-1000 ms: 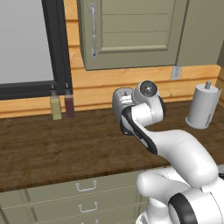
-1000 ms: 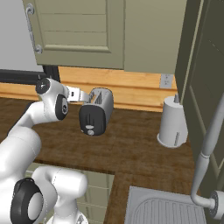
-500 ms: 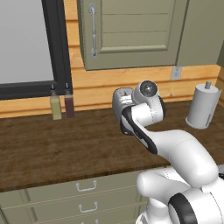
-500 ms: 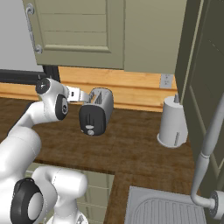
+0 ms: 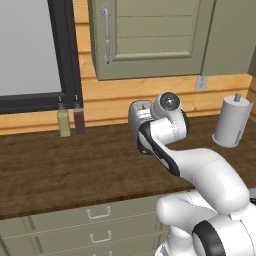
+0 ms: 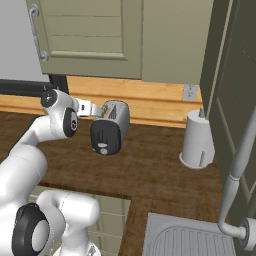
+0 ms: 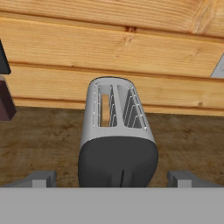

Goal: Start the toaster. Once the lever pops up, take the bread to the plate on the dining counter.

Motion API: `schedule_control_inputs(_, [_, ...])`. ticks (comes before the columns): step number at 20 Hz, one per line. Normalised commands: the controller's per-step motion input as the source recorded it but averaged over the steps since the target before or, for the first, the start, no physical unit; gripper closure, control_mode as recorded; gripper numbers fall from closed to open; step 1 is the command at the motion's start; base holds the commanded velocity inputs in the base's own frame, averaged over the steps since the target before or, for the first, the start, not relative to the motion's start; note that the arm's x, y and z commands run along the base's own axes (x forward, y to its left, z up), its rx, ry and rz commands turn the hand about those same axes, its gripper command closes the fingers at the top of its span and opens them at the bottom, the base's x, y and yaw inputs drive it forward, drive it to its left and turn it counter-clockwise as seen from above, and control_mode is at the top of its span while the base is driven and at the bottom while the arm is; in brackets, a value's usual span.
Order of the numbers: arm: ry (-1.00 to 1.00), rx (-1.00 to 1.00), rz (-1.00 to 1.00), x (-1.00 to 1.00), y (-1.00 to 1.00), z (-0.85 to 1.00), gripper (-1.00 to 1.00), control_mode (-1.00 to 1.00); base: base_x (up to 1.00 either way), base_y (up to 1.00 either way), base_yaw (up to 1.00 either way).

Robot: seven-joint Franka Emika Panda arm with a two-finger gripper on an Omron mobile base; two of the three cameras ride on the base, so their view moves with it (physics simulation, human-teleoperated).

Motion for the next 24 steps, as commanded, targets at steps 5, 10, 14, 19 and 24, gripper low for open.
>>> schedule_control_inputs(5, [0.00,0.00,0.00,0.00,0.00,0.00,-1.00,-1.00,0.00,0.00,0.00])
schedule_control_inputs(10, [0.00,0.00,0.00,0.00,0.00,0.00,-1.00,-1.00,0.00,0.00,0.00])
schedule_control_inputs(14, [0.00,0.00,0.00,0.00,0.00,0.00,-1.00,-1.00,0.00,0.00,0.00])
schedule_control_inputs(19, [0.00,0.00,0.00,0.00,0.00,0.00,-1.00,-1.00,0.00,0.00,0.00])
schedule_control_inputs(24, [0.00,0.00,0.00,0.00,0.00,0.00,-1.00,-1.00,0.00,0.00,0.00])
